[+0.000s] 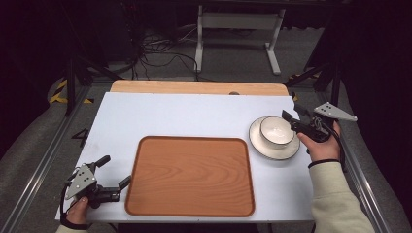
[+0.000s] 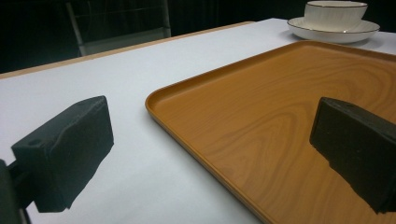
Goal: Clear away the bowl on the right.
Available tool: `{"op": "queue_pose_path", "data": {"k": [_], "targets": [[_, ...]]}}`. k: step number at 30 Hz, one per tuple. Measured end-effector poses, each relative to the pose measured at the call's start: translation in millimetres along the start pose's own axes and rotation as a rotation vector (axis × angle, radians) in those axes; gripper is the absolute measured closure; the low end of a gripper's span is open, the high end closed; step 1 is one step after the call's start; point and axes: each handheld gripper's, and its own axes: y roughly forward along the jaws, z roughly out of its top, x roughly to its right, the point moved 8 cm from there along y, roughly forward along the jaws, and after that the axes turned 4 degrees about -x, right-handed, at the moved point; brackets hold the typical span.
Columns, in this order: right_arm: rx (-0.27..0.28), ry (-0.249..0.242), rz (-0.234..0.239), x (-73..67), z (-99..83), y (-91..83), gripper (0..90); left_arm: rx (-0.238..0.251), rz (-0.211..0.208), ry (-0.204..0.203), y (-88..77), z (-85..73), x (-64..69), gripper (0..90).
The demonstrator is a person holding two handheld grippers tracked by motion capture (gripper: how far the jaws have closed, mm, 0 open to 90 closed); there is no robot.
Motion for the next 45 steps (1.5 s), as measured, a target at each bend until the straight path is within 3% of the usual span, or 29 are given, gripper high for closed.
{"op": "queue_pose_path", "data": {"k": [2,3,4,6,8,15,18,26,45], "targets": [[-0.033,0.017,-0.012,3.6,-2.3,1.7,47.6,-0.001,0.0,0.0,0.0,0.0,0.0,0.2],[-0.088,0.028,-0.029,8.5,-6.7,4.6,49.7,0.0,0.0,0.0,0.1,0.0,-0.1,0.2],[-0.088,0.028,-0.029,8.5,-6.7,4.6,49.7,0.0,0.0,0.0,0.1,0.0,-0.1,0.2],[-0.152,0.046,-0.054,14.6,-13.7,9.2,50.2,0.0,0.001,-0.001,0.1,0.0,-0.1,0.2],[-0.182,0.063,-0.066,18.3,-18.3,11.6,50.9,0.0,-0.001,0.0,0.0,0.0,0.0,0.2],[-0.332,0.143,-0.081,29.4,-42.3,22.1,50.9,0.0,0.0,0.001,0.0,0.0,0.0,0.2],[-0.371,0.164,-0.081,31.8,-49.8,25.5,51.2,0.0,0.0,0.001,0.0,0.0,0.1,0.2],[-0.423,0.197,-0.124,38.0,-64.5,29.9,51.9,-0.002,-0.001,0.002,0.1,0.0,0.0,0.2],[-0.527,0.287,-0.169,36.3,-83.6,38.5,68.7,-0.002,-0.001,0.002,0.1,0.0,0.2,0.2]]}}
